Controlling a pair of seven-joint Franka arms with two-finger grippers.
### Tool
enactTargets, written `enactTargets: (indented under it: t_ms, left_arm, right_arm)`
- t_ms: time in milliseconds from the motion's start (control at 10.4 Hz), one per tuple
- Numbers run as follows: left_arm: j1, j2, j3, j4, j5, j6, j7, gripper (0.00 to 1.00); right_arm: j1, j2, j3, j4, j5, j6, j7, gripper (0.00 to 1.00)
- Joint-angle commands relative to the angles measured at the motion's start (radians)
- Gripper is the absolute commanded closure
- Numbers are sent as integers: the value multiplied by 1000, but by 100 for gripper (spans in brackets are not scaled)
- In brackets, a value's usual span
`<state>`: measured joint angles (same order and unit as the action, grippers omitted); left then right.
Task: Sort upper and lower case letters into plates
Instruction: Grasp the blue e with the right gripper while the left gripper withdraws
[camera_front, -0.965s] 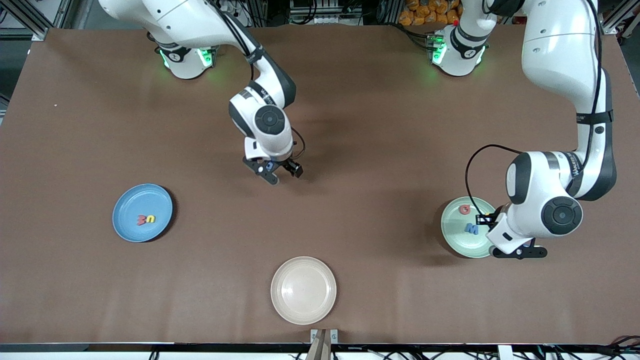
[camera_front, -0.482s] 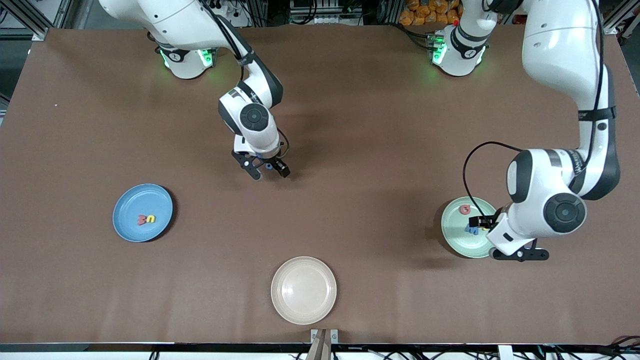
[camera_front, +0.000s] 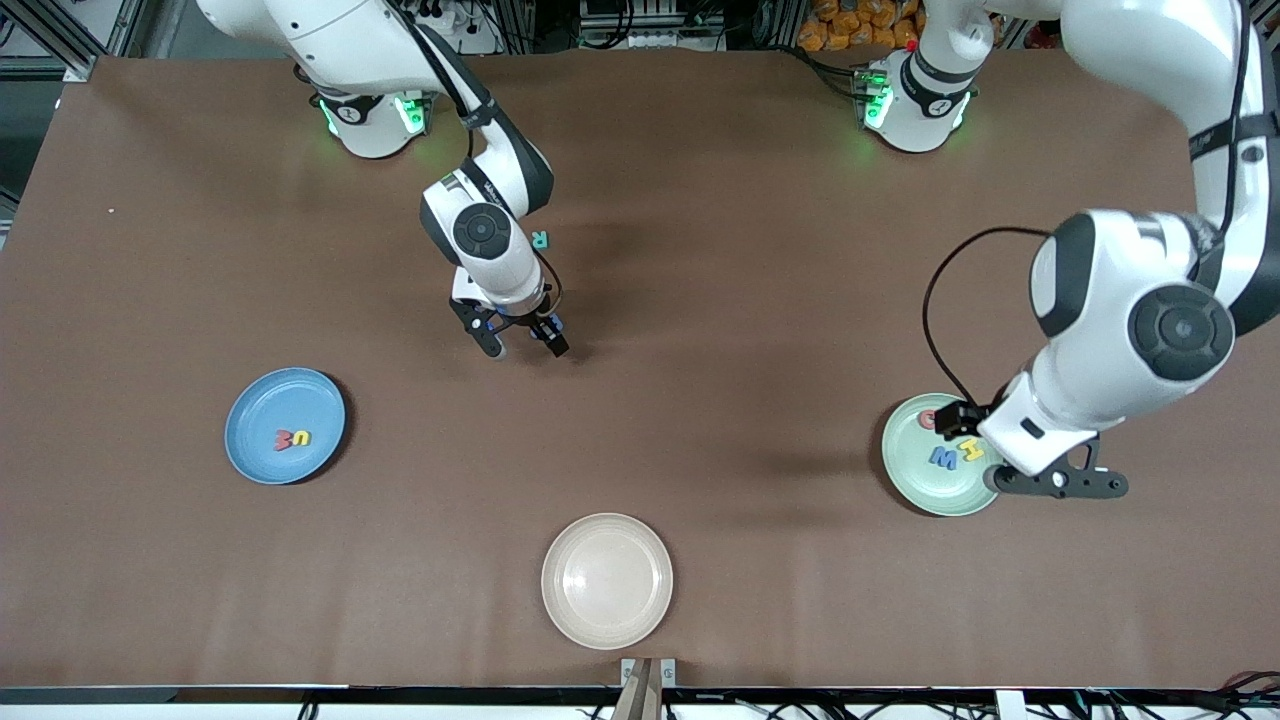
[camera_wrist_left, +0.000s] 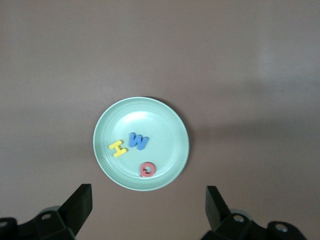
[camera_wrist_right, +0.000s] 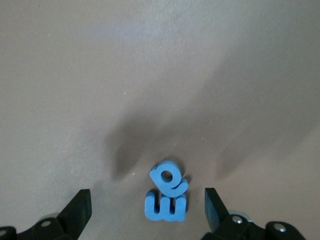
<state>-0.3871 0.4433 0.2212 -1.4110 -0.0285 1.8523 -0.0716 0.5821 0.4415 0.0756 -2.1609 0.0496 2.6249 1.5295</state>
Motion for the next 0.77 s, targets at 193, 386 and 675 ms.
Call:
enactTargets:
  t_ms: [193,386,675]
  left_arm:
    - [-94,-95,-8,-23,-4,-87,-107,0]
    - [-110,-110,-61,-23,-2,-99,-201,0]
    - [-107,-138,-129,-23,-7,-104,-250,0]
  right_arm:
    - [41,-29,3,-57,32,27,55,0]
    - [41,-26,1,-57,30,21,66,0]
    - [32,-12,-2,-54,29,23,70,0]
